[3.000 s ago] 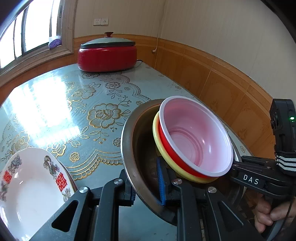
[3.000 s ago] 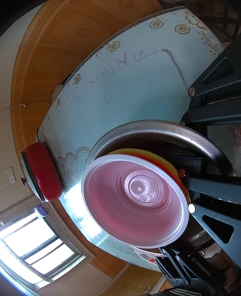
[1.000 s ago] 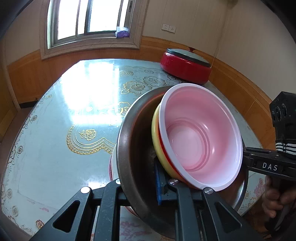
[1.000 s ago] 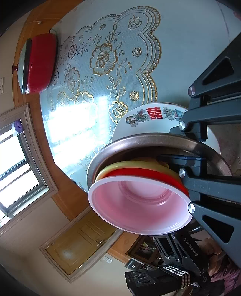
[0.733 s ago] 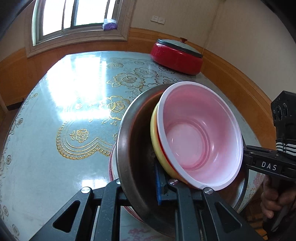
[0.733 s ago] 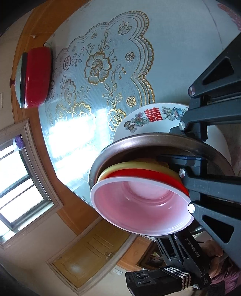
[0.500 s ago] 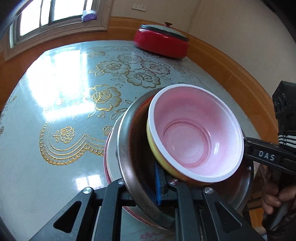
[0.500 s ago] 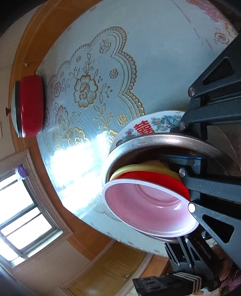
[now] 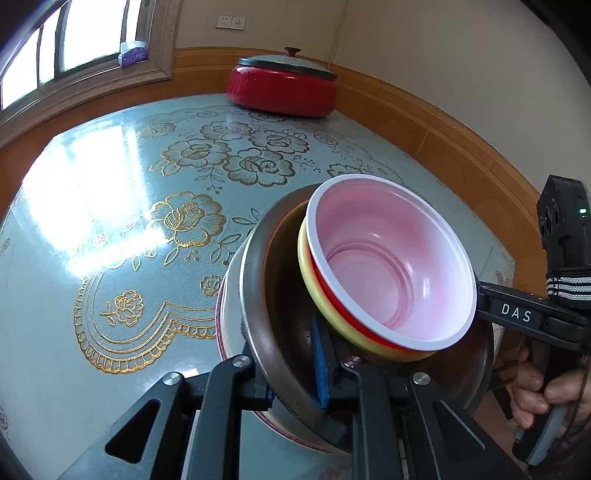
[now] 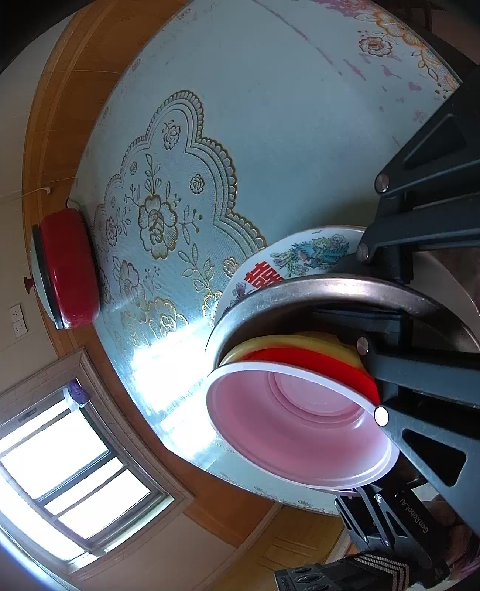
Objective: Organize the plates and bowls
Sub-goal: 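Lower the steel bowl onto the plate stack with both grippers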
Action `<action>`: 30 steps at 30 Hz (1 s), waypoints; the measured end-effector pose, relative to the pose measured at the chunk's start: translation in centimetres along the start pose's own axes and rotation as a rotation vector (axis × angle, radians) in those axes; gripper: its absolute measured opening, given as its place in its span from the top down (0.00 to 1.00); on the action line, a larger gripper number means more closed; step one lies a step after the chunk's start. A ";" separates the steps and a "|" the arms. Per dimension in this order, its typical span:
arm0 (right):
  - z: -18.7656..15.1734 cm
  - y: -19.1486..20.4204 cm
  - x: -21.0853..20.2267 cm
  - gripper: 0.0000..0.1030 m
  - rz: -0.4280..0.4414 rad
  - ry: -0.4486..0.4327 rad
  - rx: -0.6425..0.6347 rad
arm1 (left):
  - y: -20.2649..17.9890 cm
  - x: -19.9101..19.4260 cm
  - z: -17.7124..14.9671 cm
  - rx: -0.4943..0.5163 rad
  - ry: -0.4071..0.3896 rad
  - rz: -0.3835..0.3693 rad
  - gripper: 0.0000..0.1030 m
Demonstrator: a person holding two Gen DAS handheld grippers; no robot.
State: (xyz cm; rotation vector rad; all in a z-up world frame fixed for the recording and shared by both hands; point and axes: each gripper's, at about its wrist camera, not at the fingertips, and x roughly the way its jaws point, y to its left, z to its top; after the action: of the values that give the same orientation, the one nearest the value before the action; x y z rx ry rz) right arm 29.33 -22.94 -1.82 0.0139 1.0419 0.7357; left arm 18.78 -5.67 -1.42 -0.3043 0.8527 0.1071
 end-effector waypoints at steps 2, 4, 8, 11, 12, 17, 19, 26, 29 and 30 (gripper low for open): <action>-0.1 0.2 -0.1 0.92 -0.015 -0.004 0.000 | 0.1 -0.1 0.0 0.002 -0.004 -0.002 0.83; -0.4 0.6 -0.2 0.91 -0.033 -0.008 -0.012 | 0.2 -0.2 0.0 0.001 -0.007 -0.004 0.82; -0.7 0.6 -1.1 0.81 -0.040 -0.029 -0.013 | 0.4 -0.8 -0.2 0.005 -0.024 -0.013 0.72; -0.7 0.0 -2.8 0.77 -0.019 -0.075 0.036 | 0.1 -1.2 -0.3 0.018 -0.033 -0.016 0.71; -0.8 -0.1 -3.2 0.77 -0.023 -0.089 0.038 | 0.0 -1.3 -0.4 0.022 -0.038 -0.014 0.71; -1.6 -0.4 -4.2 0.76 -0.056 -0.117 0.051 | 0.2 -1.8 -0.6 0.021 -0.055 -0.026 0.71; -2.0 -0.1 -4.2 0.76 -0.071 -0.113 0.042 | 0.2 -1.9 -0.7 0.026 -0.049 -0.015 0.71; -2.4 0.2 -3.8 0.77 -0.068 -0.107 0.053 | 0.3 -2.4 -1.1 0.023 -0.060 -0.027 0.71; -2.5 0.5 -3.7 0.78 -0.079 -0.108 0.045 | 0.3 -2.7 -1.3 0.025 -0.065 -0.041 0.71; -2.6 0.6 -3.7 0.78 -0.083 -0.110 0.043 | 0.3 -2.8 -1.3 0.026 -0.066 -0.045 0.71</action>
State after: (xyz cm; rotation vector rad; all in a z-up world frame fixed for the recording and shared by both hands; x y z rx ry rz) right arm 25.91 -25.40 -0.07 0.0474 0.9473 0.6304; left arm 15.90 -5.69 -0.20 -0.2933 0.7813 0.0639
